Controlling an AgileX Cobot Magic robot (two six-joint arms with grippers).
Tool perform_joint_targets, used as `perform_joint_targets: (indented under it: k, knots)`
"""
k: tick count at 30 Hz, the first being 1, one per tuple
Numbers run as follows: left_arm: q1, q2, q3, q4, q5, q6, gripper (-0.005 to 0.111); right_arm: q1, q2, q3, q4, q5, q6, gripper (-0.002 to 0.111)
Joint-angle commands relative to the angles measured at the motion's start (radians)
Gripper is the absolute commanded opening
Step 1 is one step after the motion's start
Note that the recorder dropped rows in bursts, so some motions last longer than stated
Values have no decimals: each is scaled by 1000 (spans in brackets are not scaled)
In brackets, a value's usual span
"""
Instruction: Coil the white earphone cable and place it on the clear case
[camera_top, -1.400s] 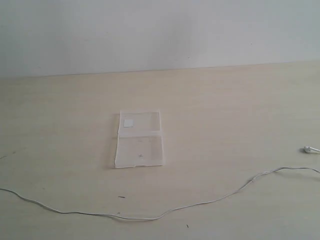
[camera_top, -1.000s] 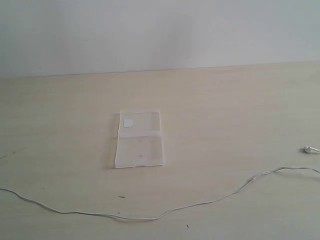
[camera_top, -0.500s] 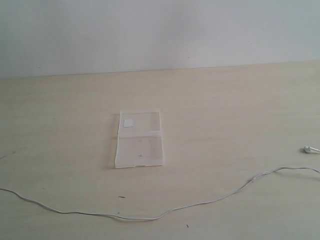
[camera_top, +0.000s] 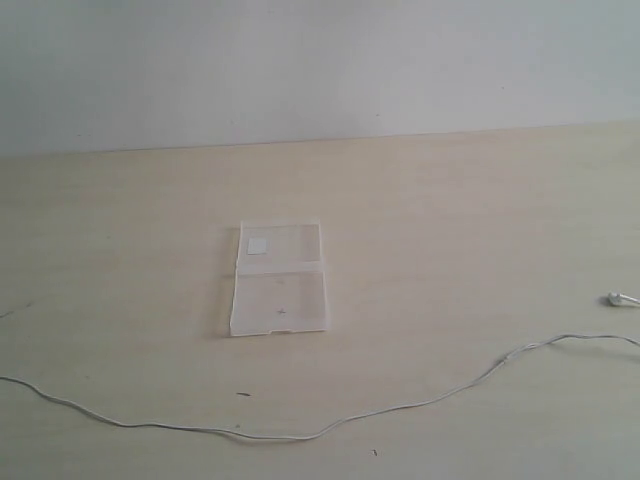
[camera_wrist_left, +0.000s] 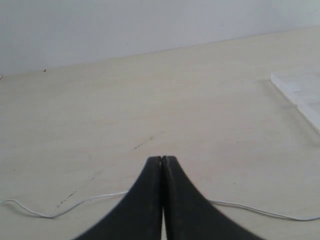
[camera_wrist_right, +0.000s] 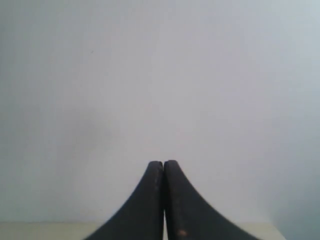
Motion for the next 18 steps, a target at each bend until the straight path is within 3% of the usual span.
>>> perform_joint_targets:
  k: [1, 6, 18]
  knots:
    - [-1, -7, -1, -11, -6, 1, 0, -5, 173, -234, -12, 351, -54, 0]
    - [-1, -7, -1, -9, -6, 1, 0, -5, 265, -331, -12, 342, -54, 0]
    - [-1, -7, -1, -9, -6, 1, 0, -5, 271, -335, 7, 248, -50, 0]
